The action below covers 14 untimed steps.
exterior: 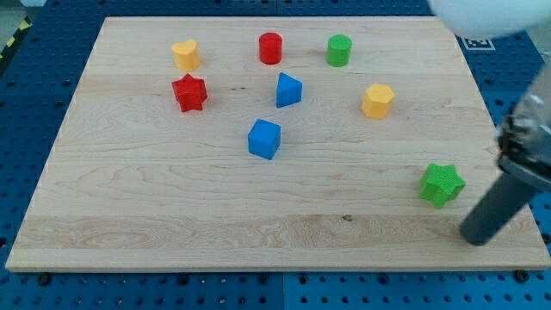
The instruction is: Slide the green star left and slightly up
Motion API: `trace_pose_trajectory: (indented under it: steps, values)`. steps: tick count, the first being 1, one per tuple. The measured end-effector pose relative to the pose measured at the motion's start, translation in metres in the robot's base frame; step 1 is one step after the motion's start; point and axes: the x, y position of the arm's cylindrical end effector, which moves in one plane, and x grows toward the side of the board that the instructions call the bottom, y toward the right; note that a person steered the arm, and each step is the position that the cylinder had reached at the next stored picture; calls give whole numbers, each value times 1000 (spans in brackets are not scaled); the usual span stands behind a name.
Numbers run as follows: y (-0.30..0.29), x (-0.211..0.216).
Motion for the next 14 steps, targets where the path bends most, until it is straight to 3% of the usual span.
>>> trace_pose_trajectory:
  steps: [1,3,8,14]
  values:
    - [16,-15]
    - [-16,-58]
    - [-91,-60]
    - [-125,-97]
